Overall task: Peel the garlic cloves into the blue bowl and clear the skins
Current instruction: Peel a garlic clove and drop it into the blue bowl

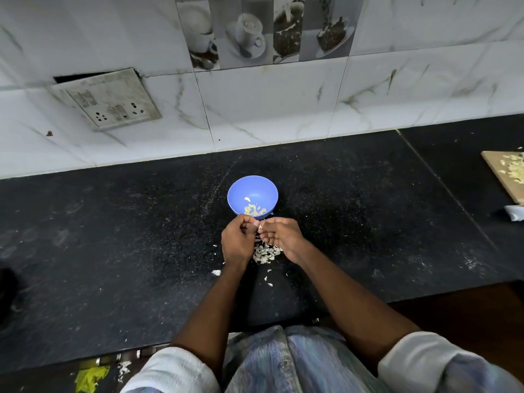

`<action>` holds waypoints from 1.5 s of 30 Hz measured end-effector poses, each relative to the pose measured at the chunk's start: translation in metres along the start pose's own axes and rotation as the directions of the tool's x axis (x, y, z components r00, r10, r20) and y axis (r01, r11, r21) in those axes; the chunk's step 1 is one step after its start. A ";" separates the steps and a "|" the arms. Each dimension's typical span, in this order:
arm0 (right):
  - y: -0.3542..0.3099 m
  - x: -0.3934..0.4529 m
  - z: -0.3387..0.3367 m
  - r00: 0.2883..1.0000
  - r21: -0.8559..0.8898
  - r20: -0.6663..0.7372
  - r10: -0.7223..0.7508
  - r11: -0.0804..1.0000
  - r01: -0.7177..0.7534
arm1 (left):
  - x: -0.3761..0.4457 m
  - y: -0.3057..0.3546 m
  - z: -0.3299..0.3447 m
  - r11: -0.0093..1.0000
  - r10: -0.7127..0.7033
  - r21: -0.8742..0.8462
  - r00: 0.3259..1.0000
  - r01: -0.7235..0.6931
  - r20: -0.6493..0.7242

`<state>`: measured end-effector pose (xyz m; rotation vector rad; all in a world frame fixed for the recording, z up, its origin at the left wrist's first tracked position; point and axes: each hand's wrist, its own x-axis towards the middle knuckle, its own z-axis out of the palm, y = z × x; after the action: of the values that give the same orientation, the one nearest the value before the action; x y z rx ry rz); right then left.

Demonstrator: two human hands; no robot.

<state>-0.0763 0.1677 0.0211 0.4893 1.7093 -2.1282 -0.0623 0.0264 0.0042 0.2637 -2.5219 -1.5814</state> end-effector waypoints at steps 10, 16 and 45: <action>0.000 -0.003 -0.002 1.000 0.021 0.031 -0.005 1.000 0.005 | -0.002 0.005 0.003 0.993 -0.035 0.116 0.999 0.038 -0.030; -0.003 -0.005 0.002 0.999 0.021 0.031 0.013 1.000 -0.014 | -0.005 0.011 0.003 0.965 0.082 0.253 0.996 -0.069 -0.041; 0.002 0.003 -0.004 0.997 0.035 0.042 0.070 0.997 -0.072 | 0.001 -0.006 0.013 0.986 0.083 0.143 0.996 -0.086 0.026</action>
<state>-0.0777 0.1713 0.0169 0.5060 1.6093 -2.1080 -0.0652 0.0345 -0.0070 0.1558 -2.6290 -1.3806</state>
